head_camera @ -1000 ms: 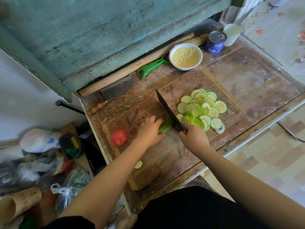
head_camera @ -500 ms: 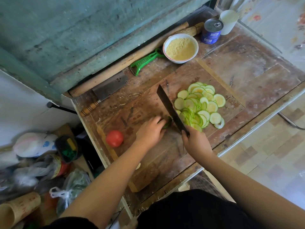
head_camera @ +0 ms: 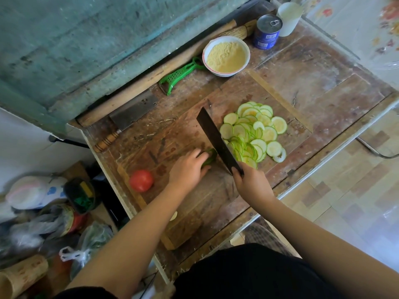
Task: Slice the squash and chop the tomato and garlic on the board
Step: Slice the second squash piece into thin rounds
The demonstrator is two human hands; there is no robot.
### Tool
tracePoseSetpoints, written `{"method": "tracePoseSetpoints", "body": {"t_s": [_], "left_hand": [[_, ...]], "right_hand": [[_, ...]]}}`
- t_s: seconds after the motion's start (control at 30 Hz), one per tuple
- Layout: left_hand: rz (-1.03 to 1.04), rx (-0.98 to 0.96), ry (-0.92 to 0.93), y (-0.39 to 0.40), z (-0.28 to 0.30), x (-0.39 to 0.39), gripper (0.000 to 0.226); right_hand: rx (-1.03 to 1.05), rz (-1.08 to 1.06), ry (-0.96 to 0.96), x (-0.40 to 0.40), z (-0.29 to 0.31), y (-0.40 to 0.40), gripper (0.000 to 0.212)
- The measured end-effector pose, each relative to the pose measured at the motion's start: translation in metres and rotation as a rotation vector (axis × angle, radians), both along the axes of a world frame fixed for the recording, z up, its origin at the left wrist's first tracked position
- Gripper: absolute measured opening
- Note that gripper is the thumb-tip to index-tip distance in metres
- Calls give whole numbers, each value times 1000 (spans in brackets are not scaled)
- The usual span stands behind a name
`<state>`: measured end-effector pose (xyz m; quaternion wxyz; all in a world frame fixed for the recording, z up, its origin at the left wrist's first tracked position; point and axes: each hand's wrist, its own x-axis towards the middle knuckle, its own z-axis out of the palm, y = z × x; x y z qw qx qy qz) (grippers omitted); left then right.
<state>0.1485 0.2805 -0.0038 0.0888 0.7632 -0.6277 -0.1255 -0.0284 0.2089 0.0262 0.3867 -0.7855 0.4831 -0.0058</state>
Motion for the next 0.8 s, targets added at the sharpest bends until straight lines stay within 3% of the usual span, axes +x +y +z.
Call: {"method": "tracePoseSetpoints", "body": {"t_s": [0.8], "left_hand": [[12,-141,-7,3,-8,1,19]], "right_hand": [[-24,-16,-51,-5,0,3,31]]}}
